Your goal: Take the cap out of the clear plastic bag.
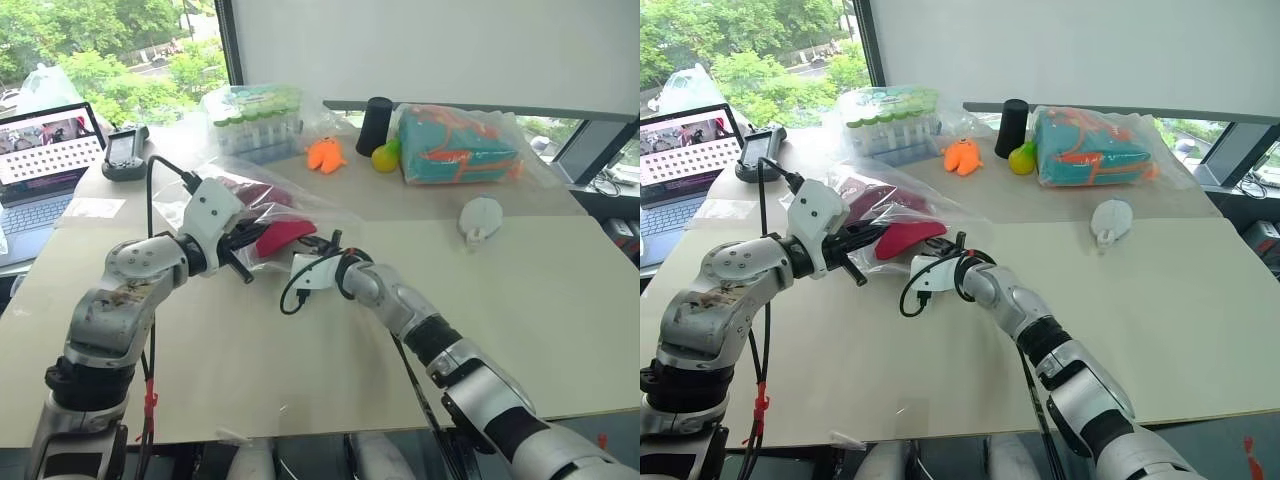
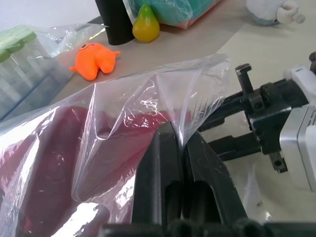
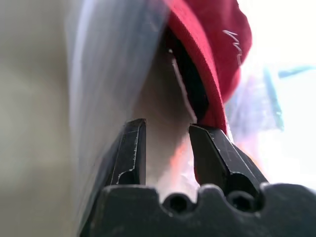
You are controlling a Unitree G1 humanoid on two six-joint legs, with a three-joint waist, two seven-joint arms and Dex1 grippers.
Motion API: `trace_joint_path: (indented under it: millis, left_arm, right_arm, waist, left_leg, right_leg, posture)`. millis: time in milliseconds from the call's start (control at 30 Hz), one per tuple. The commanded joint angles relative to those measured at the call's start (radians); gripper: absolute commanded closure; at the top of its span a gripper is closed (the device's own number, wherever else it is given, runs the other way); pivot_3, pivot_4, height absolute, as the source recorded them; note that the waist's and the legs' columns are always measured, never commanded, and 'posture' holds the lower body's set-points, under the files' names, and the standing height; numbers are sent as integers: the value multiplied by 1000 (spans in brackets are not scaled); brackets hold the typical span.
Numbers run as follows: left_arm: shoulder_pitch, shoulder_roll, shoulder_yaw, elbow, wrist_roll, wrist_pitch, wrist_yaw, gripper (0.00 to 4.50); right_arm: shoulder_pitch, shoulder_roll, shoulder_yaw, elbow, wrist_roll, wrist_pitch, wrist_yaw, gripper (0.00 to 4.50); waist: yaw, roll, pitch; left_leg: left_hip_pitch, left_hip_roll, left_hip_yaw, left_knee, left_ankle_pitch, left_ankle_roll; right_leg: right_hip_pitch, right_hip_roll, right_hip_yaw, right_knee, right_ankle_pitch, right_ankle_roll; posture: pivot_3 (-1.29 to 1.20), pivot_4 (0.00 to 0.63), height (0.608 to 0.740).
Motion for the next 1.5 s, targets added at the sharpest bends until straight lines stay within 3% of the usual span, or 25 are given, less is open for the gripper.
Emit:
trace_joint_path:
  millis: [33, 300, 567, 1100, 1500]
  left_arm:
    - [-11, 5, 23, -31, -11, 1, 3, 4500]
    - [-26, 9, 18, -15, -12, 1, -10, 4500]
    - [-30, 5, 15, -13, -7, 2, -11, 4500]
    - [-22, -3, 18, -22, -7, 6, 3, 4500]
    - [-23, -8, 13, -11, -6, -3, -2, 4500]
  right_arm:
    - [31, -49, -46, -115, 30, 5, 17, 2686]
    - [130, -117, -60, -234, 38, 46, 65, 2686]
    - [107, -69, -50, -277, 44, 71, 69, 2686]
    - [-8, 19, 33, -92, -11, 31, 32, 2686]
    - [84, -98, -10, -212, 14, 47, 85, 2686]
  waist:
    - [0, 0, 0]
    - [-3, 0, 0]
    - [-2, 0, 0]
    - [0, 0, 0]
    - [1, 0, 0]
  left_leg:
    - [0, 0, 0, 0, 0, 0]
    - [0, 0, 0, 0, 0, 0]
    - [0, 0, 0, 0, 0, 0]
    - [0, 0, 0, 0, 0, 0]
    - [0, 0, 0, 0, 0, 0]
  right_leg:
    - [0, 0, 0, 0, 0, 0]
    - [0, 0, 0, 0, 0, 0]
    - [0, 0, 0, 0, 0, 0]
    - [0, 0, 0, 0, 0, 0]
    - [0, 0, 0, 0, 0, 0]
  posture:
    - [0, 150, 740]
    - [0, 150, 740]
    - [0, 150, 740]
    - [0, 150, 740]
    - [0, 150, 740]
